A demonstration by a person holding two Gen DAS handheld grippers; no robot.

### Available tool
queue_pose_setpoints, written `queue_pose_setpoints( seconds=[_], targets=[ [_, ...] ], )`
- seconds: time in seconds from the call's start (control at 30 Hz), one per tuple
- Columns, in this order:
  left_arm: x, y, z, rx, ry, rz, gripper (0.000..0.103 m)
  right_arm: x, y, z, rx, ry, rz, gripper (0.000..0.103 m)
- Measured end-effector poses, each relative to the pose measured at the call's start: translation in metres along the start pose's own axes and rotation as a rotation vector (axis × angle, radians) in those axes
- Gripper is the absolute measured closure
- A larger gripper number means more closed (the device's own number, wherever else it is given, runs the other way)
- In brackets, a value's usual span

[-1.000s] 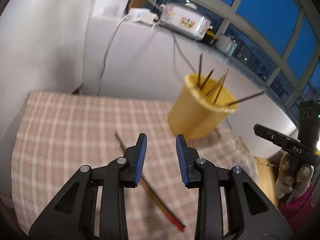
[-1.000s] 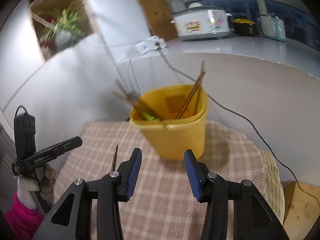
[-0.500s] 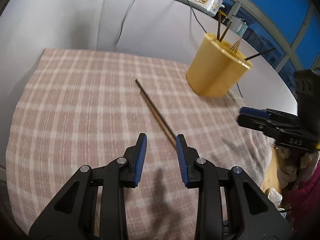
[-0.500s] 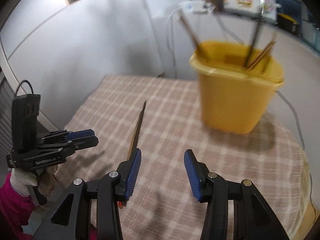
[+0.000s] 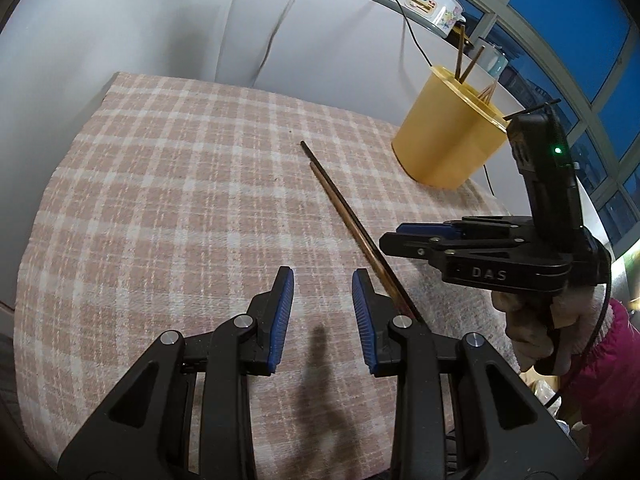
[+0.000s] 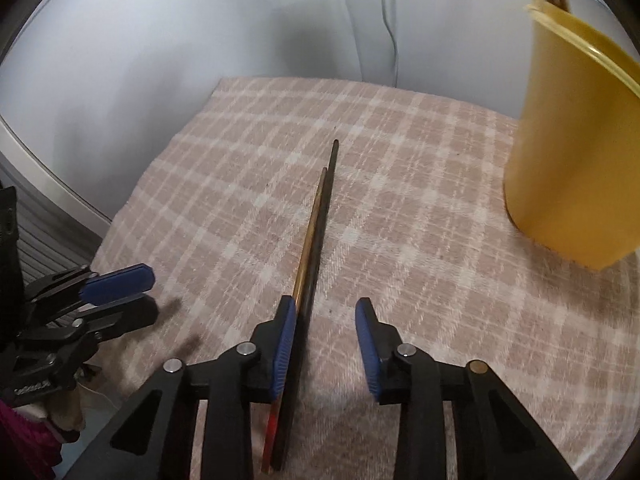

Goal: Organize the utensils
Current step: 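Close the right tool on the dark chopstick while the left tool grasps the wooden chopstick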

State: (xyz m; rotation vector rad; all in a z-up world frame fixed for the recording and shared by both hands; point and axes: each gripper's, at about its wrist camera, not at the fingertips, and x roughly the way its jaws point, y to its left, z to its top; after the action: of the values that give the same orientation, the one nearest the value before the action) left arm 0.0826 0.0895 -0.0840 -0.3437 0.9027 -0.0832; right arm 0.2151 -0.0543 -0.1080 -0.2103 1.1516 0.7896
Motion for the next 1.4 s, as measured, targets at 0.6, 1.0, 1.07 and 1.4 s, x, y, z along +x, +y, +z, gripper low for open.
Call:
queue_pose_setpoints(
  seconds=[0.6,1.0,1.07,1.4],
  targets=[
    [-0.002,0.000,-0.002,-0.001,0.006,0.002,0.073,0.017,0.011,0.020,-0.054,0.074,-0.050,0.085],
    [-0.010,0.002,-0.003,-0.013,-0.005,0.005,0.073,0.025,0.007,0.031,-0.031,0.120,-0.033,0.088],
    [-0.012,0.002,-0.003,-0.013,-0.006,0.006,0.073,0.026,0.004,0.032,-0.022,0.129,-0.018,0.087],
    [-0.006,0.000,-0.002,0.005,0.024,-0.016,0.073,0.026,-0.001,0.032,0.054,0.112,-0.062,0.100]
  ],
)
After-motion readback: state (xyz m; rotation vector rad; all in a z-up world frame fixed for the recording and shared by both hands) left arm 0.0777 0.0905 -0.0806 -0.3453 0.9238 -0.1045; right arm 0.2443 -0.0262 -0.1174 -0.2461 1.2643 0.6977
